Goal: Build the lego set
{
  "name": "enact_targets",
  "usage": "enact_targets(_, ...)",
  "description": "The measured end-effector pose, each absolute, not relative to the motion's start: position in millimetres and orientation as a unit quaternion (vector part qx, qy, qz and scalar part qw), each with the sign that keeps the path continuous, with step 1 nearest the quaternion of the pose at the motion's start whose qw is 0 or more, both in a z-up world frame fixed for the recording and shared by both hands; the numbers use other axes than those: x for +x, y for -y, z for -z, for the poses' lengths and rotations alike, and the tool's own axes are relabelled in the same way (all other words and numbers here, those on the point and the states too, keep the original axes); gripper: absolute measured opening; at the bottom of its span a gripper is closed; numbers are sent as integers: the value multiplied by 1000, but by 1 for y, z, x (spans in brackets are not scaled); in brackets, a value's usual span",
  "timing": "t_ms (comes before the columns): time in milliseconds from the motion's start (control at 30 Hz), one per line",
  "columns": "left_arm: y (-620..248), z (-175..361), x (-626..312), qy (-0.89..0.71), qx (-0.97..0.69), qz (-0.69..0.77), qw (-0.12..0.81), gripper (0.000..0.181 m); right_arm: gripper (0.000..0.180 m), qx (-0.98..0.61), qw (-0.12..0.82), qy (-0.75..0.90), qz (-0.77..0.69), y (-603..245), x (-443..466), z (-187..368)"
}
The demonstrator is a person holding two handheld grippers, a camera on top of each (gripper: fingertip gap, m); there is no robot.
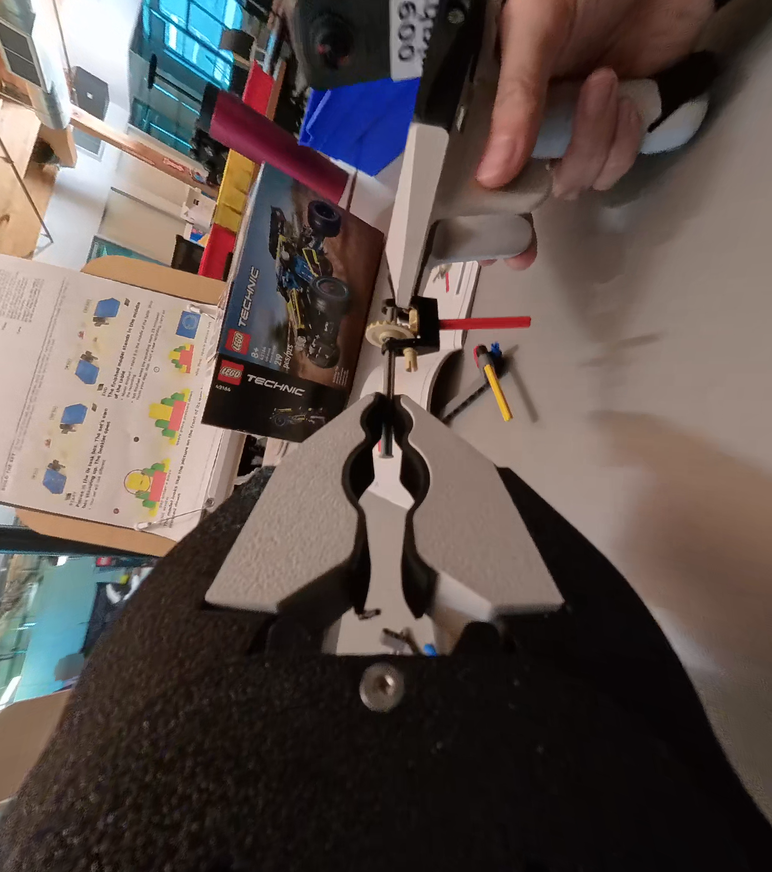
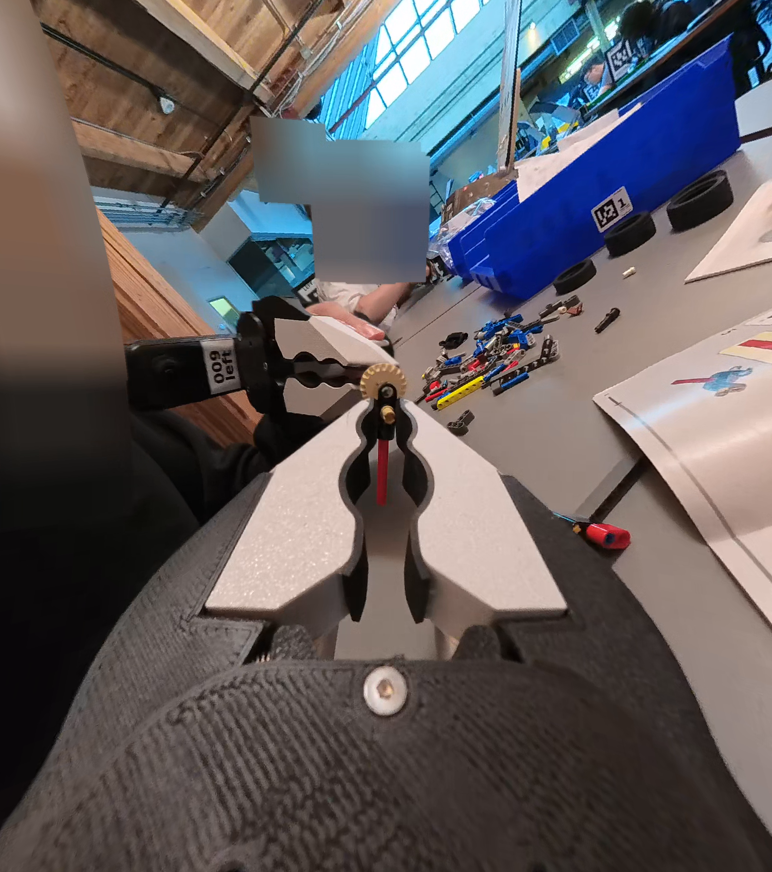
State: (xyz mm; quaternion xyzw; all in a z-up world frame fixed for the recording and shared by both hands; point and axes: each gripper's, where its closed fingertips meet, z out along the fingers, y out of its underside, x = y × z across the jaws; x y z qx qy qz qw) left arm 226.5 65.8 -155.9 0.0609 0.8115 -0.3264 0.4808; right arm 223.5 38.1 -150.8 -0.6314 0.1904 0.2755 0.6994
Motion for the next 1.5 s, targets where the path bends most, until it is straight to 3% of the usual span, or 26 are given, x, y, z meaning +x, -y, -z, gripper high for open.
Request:
enact_targets(433,-61,161,233,-830,-23,325,454,2,6,-661,692,-200,-210,-35,233,157)
enact_targets(600,-64,156,239,-808,-73,409,417,2,6,-627,721,-195,-222,-32,238,142)
enact_targets(767,-70,148,244,-789,-109,436,420,2,28,-630,723,-188,-212,-35,236,143)
enact_targets(933,-64,153,246,-787,-159,452,389,2,47,-694,703,-157,24,-37,254,149)
enact_targets(1067,-58,151,245,-769,-223,501,327,1,38,-722,645,-107,226,-36,264,152)
enact_targets(1333,-50,155,245,-744,-290,545,255,2,24,-716,615,-105,312,-42,265,148)
enact_targets(1500,-46,157,245,-732,-311,557,239,1,24,-720,584,-111,358,-42,272,152)
